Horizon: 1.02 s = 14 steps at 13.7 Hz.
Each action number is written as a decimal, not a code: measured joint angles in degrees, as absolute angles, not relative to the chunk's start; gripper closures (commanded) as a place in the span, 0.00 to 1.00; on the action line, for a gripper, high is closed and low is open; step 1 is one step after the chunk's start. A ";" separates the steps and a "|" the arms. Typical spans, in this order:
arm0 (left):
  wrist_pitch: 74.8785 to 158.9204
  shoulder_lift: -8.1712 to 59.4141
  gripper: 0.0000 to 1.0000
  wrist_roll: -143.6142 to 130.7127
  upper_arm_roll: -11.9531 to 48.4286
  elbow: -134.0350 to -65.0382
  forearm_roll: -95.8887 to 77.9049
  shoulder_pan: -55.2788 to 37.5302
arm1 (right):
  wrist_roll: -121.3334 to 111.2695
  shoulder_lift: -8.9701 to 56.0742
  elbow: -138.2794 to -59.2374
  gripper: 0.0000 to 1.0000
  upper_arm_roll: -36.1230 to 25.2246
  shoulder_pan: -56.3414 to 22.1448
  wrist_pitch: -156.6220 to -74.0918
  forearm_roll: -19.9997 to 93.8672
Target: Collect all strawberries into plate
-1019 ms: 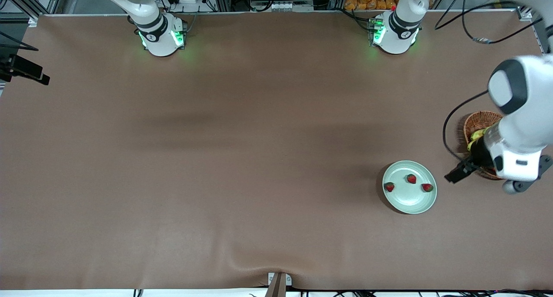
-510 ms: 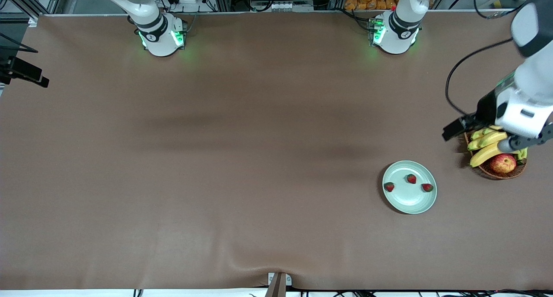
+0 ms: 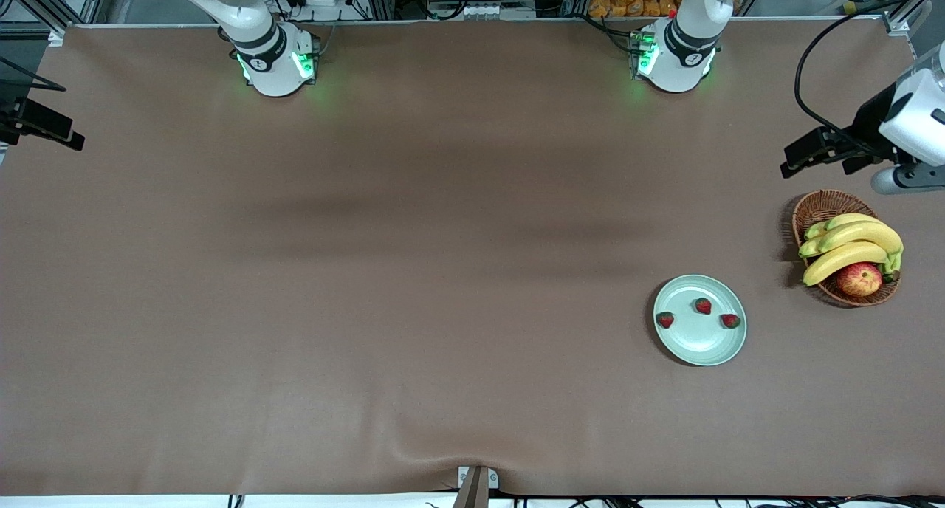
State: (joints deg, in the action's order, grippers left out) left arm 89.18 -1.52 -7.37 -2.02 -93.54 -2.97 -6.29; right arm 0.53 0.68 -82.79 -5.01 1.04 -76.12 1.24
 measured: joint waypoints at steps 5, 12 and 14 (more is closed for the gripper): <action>87.82 -2.21 0.00 -3.98 -0.27 -93.65 1.51 -6.09 | 0.53 0.68 -82.79 0.00 -5.01 1.03 -76.17 1.20; 88.78 -2.48 0.00 -5.62 2.19 -92.16 1.56 -6.17 | 0.53 0.68 -82.81 0.00 -5.01 1.03 -76.19 1.17; 88.78 -2.48 0.00 -5.16 2.20 -91.70 1.56 -6.17 | 0.53 0.68 -82.82 0.00 -5.01 1.03 -76.19 1.17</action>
